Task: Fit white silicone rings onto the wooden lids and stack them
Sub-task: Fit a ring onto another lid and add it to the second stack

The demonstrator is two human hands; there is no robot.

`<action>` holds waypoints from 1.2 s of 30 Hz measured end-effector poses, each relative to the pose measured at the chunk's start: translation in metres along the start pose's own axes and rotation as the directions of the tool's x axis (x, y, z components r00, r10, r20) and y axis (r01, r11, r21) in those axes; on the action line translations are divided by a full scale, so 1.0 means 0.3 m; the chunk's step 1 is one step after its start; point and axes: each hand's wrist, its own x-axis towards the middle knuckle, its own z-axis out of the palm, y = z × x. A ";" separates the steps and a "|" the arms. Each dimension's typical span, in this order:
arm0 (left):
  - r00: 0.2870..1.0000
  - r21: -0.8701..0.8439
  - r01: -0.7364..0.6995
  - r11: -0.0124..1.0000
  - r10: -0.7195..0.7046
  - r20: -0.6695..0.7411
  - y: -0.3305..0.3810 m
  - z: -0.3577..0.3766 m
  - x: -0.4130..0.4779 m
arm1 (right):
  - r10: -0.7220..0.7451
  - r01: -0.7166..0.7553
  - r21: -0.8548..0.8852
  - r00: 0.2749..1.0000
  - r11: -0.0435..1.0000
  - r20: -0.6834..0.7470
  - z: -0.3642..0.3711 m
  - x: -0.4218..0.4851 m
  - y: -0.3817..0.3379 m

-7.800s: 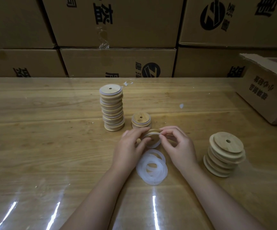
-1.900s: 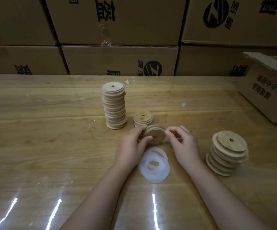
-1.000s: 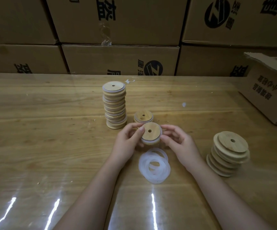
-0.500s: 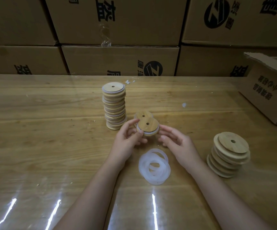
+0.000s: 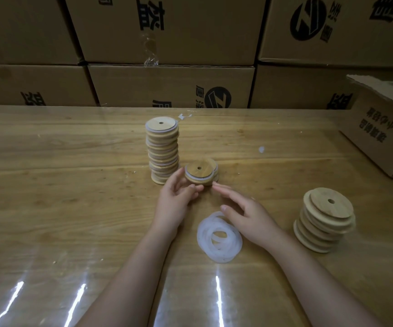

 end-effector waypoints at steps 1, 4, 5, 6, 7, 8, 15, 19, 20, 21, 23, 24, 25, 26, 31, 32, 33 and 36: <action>1.000 0.015 -0.008 1.000 0.008 0.005 0.001 -0.001 -0.002 | 0.000 0.000 -0.004 1.000 1.000 0.003 -0.001 0.000 0.001; 1.000 0.086 -0.007 0.996 0.008 -0.012 -0.002 -0.007 -0.003 | 0.002 -0.002 -0.019 1.000 1.000 0.015 -0.003 -0.003 0.000; 1.000 0.112 0.003 0.994 0.000 -0.027 -0.004 -0.008 -0.003 | 0.002 -0.002 -0.027 1.000 1.000 0.016 -0.003 -0.003 -0.001; 0.999 0.139 0.009 0.990 -0.003 -0.046 -0.007 -0.009 -0.001 | 0.002 -0.002 -0.036 1.000 0.999 0.014 -0.002 -0.004 -0.001; 0.998 0.170 0.002 0.985 0.008 -0.062 -0.009 -0.009 0.000 | 0.003 -0.003 -0.045 1.000 0.999 0.011 -0.002 -0.003 0.000; 0.997 0.202 -0.020 0.979 0.036 -0.074 -0.012 -0.008 0.001 | 0.006 -0.006 -0.057 1.000 0.998 0.007 -0.003 -0.003 0.000; 0.991 0.341 -0.124 0.932 0.131 0.005 -0.026 0.000 0.000 | 0.019 -0.020 -0.061 1.000 0.998 -0.012 -0.001 -0.005 -0.002; 0.970 0.468 -0.221 0.856 0.243 0.014 -0.038 0.002 -0.004 | 0.047 -0.048 -0.035 0.999 0.998 -0.015 -0.002 -0.006 0.002; 0.957 0.519 -0.255 0.816 0.288 0.017 -0.044 0.002 -0.005 | 0.054 -0.054 -0.029 0.998 0.998 -0.016 -0.002 -0.006 0.003; 0.944 0.570 -0.286 0.770 0.329 0.028 -0.051 0.001 -0.005 | 0.060 -0.060 -0.025 0.998 0.998 -0.018 -0.002 -0.006 0.004; 0.927 0.648 -0.323 0.690 0.370 0.069 -0.059 -0.001 -0.007 | 0.074 -0.074 -0.021 0.997 0.997 -0.024 -0.001 -0.007 0.005; 0.924 0.670 -0.332 0.664 0.372 0.089 -0.062 -0.002 -0.007 | 0.080 -0.081 -0.021 0.996 0.997 -0.026 0.000 -0.007 0.006; 0.924 0.683 -0.336 0.649 0.369 0.105 -0.065 -0.003 -0.006 | 0.087 -0.088 -0.020 0.996 0.996 -0.027 0.001 -0.007 0.006; 0.924 0.690 -0.340 0.639 0.364 0.118 -0.068 -0.004 -0.005 | 0.094 -0.094 -0.018 0.995 0.995 -0.027 0.001 -0.008 0.006; 0.917 0.700 -0.375 0.607 0.355 0.183 -0.065 -0.004 -0.002 | 0.098 -0.099 -0.009 0.995 0.995 -0.030 0.000 -0.009 0.001; 0.912 0.698 -0.387 0.603 0.361 0.194 -0.063 -0.003 -0.004 | 0.096 -0.096 -0.006 0.995 0.995 -0.031 0.000 -0.008 -0.001; 0.910 0.696 -0.392 0.602 0.367 0.194 -0.061 -0.002 -0.005 | 0.096 -0.096 -0.006 0.995 0.995 -0.030 -0.001 -0.008 -0.003; 0.925 0.705 -0.350 0.616 0.347 0.156 -0.061 -0.004 -0.002 | 0.096 -0.096 -0.002 0.995 0.995 -0.029 -0.002 -0.009 -0.008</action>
